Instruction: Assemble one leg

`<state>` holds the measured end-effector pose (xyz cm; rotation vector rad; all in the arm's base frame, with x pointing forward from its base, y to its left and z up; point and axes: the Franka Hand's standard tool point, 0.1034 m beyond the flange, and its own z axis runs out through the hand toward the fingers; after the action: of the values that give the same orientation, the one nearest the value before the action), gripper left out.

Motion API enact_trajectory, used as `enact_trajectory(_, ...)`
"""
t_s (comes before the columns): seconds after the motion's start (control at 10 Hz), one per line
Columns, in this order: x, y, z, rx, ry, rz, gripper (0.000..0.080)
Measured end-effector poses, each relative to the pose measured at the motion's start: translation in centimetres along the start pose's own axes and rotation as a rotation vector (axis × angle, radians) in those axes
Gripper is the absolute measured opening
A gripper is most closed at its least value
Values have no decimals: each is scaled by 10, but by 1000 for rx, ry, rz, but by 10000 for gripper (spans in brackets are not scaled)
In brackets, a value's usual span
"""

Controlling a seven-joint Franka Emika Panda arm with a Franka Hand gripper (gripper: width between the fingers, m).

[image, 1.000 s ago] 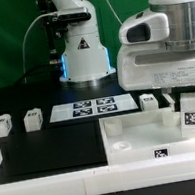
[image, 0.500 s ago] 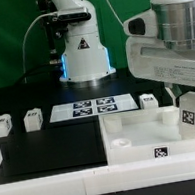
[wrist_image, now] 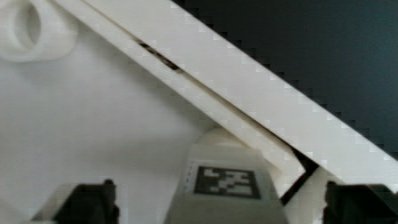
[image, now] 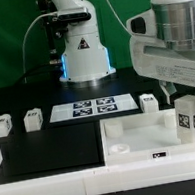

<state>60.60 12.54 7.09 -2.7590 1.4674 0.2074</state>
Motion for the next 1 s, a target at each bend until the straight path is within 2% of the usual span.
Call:
enact_trajectory(0.1,0,0,0,0,0,-19,623)
enact_trajectory(0.2,0,0,0,0,0,-145,644)
enact_trajectory(1.0,9,3,-2,-8,5,-1149,649)
